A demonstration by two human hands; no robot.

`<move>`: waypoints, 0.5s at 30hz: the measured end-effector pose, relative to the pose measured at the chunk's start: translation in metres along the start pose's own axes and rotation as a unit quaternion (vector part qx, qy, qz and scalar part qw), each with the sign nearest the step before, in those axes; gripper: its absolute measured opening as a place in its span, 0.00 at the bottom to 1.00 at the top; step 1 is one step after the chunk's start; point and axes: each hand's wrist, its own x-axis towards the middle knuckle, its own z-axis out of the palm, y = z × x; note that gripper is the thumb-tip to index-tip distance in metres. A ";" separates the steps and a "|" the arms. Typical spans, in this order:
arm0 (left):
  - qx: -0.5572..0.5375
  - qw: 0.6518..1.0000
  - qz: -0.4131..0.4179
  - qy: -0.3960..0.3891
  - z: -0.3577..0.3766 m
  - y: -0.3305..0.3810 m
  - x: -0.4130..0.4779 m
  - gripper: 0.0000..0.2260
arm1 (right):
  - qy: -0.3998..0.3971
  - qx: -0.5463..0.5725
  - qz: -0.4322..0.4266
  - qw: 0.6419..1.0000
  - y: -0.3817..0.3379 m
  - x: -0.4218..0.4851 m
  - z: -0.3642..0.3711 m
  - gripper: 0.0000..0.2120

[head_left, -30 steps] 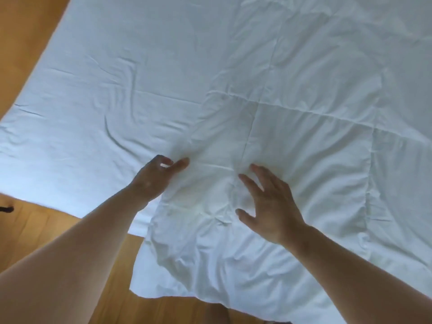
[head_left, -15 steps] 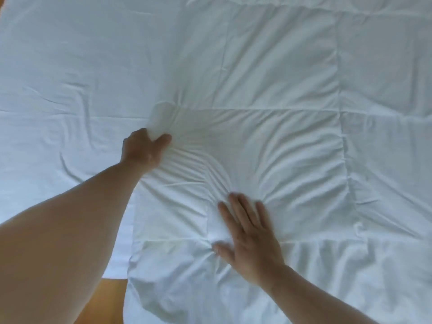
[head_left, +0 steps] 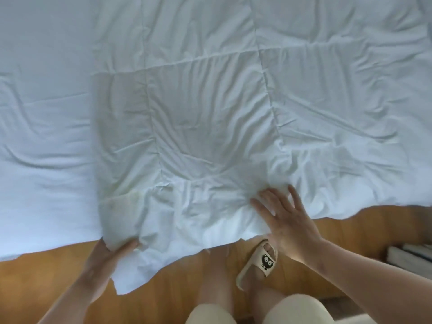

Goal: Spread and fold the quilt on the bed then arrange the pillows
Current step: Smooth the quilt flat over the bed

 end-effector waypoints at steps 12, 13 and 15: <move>0.091 0.981 0.048 0.166 0.009 0.004 -0.051 0.23 | -0.125 0.082 0.144 0.978 0.052 -0.045 0.011 0.23; 0.101 0.979 0.053 0.172 0.012 0.012 -0.062 0.22 | -0.165 0.087 0.139 0.973 0.047 -0.053 0.009 0.25; 0.108 0.979 0.061 0.165 0.017 0.024 -0.083 0.27 | -0.247 0.106 0.114 0.957 0.035 -0.065 -0.008 0.27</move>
